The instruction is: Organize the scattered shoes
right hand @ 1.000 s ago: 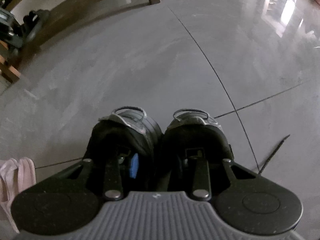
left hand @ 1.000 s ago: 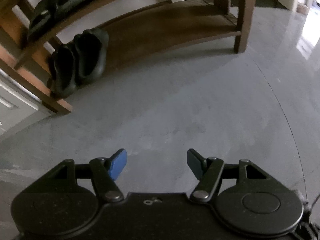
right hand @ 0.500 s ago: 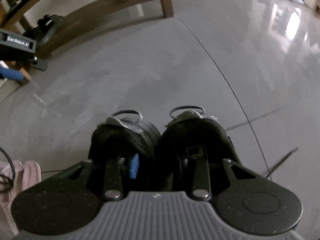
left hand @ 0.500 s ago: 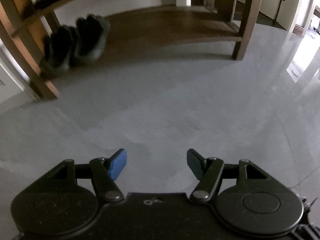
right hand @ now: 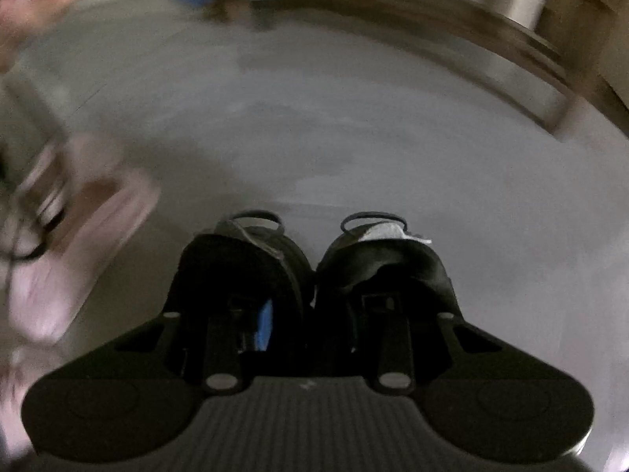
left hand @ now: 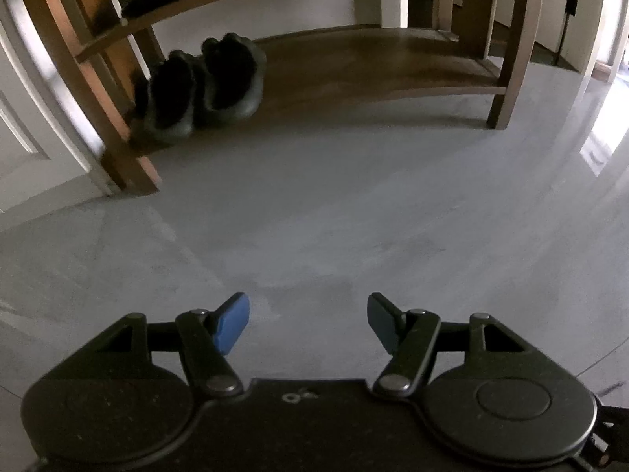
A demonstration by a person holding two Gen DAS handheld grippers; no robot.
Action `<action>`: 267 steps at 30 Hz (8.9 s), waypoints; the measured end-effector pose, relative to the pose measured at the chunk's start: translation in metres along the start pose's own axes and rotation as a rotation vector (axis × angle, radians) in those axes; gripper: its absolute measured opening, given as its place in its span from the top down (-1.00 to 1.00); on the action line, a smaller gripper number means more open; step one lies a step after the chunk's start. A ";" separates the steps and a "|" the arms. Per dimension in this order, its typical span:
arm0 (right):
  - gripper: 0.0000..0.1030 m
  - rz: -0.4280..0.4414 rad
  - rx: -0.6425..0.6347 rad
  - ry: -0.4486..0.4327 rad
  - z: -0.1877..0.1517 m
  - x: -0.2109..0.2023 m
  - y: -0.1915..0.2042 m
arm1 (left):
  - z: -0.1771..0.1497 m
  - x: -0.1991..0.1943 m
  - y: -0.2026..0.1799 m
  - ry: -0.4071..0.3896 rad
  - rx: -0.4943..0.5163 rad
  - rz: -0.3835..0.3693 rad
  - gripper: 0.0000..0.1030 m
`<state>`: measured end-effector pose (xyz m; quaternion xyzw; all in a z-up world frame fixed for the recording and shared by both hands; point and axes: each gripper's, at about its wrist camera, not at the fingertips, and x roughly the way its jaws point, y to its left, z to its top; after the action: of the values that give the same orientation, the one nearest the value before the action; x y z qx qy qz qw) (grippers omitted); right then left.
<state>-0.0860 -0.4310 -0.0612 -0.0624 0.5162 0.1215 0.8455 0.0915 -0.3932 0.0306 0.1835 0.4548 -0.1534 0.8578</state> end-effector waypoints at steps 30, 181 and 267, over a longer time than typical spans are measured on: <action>-0.63 0.005 -0.046 0.144 -0.011 -0.089 0.038 | -0.069 0.011 -0.007 0.111 0.264 -0.139 -0.30; 0.22 -0.408 0.520 -0.293 0.293 0.124 -0.341 | 0.148 0.119 0.047 0.066 -0.065 0.098 -0.30; -0.72 0.338 -1.109 -0.307 0.047 0.037 0.112 | -0.163 -0.002 0.241 0.332 -0.421 0.192 -0.30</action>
<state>-0.0597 -0.3072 -0.0701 -0.3931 0.2505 0.5129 0.7208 0.0759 -0.1056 -0.0105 0.0663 0.5917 0.0583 0.8013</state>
